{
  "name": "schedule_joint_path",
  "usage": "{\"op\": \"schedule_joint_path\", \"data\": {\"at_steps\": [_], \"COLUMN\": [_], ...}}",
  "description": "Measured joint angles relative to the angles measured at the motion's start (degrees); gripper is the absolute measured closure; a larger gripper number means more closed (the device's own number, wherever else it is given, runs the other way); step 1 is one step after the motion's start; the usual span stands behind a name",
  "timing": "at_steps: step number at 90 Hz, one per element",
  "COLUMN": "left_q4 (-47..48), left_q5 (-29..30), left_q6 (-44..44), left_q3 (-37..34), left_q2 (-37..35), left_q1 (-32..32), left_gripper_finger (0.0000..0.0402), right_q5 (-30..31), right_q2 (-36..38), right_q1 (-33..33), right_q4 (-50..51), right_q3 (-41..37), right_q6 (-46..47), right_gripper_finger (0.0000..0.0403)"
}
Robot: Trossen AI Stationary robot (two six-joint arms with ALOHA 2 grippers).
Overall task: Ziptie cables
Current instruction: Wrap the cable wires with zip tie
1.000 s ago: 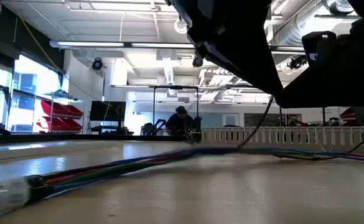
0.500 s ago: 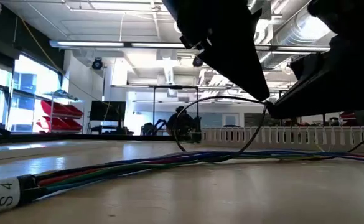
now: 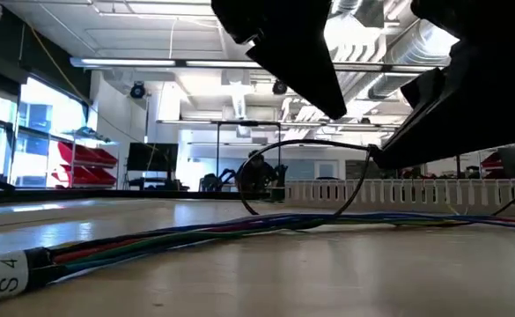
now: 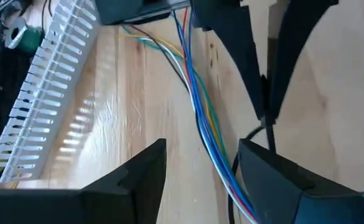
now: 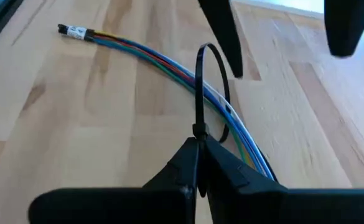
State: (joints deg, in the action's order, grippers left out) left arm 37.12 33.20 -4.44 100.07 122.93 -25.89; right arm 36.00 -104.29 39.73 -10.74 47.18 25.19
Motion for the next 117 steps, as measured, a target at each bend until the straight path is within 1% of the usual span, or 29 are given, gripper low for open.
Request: {"op": "schedule_joint_path", "data": {"at_steps": [12, 20, 25, 31, 40, 49, 54, 58, 62, 74, 83, 97, 107, 117], "left_q4": [-0.7, -5.6, -11.2, -20.2, -35.0, -48.3, -52.2, -53.6, -55.2, -61.6, -65.1, -64.9, -63.6, -62.0], "left_q5": [0.6, 0.2, -1.8, -4.5, -6.2, -9.9, -13.5, -15.7, -16.3, -15.2, -13.2, -11.7, -14.9, -15.6], "left_q6": [0.2, 0.6, 0.0, -0.8, -1.0, -1.3, 0.5, 2.4, 4.6, 8.4, 9.6, 9.3, 8.6, 6.8], "left_q3": [-0.4, -4.8, -9.9, -17.2, -27.3, -34.1, -36.1, -36.7, -36.7, -36.6, -36.6, -36.5, -36.1, -36.2], "left_q2": [-0.1, -1.5, -3.5, -6.5, -12.0, -15.0, -14.9, -13.8, -12.3, -7.7, -6.5, -6.5, -6.5, -6.4], "left_q1": [0.0, 0.3, 1.0, 2.0, 3.0, 3.7, 3.9, 3.9, 3.6, 2.4, 2.0, 2.3, 3.2, 3.8], "left_gripper_finger": [0.022, 0.022, 0.022, 0.022, 0.022, 0.022, 0.022, 0.022, 0.022, 0.022, 0.022, 0.022, 0.0231, 0.0255], "right_q5": [-1.5, -1.5, -1.6, -1.6, -1.6, -2.1, -2.8, -3.6, -3.7, -3.9, -5.5, -8.2, -9.5, -9.9], "right_q2": [0.0, 0.0, 0.0, 0.0, 0.0, 0.0, 0.5, 1.2, 2.4, 5.3, 6.8, 6.7, 6.7, 6.7], "right_q1": [0.2, 0.4, 0.4, 0.5, 0.4, 0.4, 0.3, -0.1, -0.4, -1.4, -2.6, -4.7, -5.8, -6.4], "right_q4": [2.1, 2.5, 2.7, 3.0, 4.6, 4.8, 5.1, 5.2, 5.7, 6.8, 7.3, 6.4, 5.6, 4.5], "right_q3": [0.0, -0.1, -0.1, -0.1, -0.1, -0.1, -0.1, -0.2, -0.2, -0.2, -0.2, -0.2, -0.2, -0.2], "right_q6": [1.9, 2.0, 2.0, 2.4, 3.1, 3.4, 3.7, 4.7, 5.3, 5.8, 5.7, 4.4, 3.1, 2.2], "right_gripper_finger": [0.0403, 0.0403, 0.0403, 0.0403, 0.0403, 0.0403, 0.0403, 0.0403, 0.0403, 0.0403, 0.0403, 0.0403, 0.0403, 0.0403]}}
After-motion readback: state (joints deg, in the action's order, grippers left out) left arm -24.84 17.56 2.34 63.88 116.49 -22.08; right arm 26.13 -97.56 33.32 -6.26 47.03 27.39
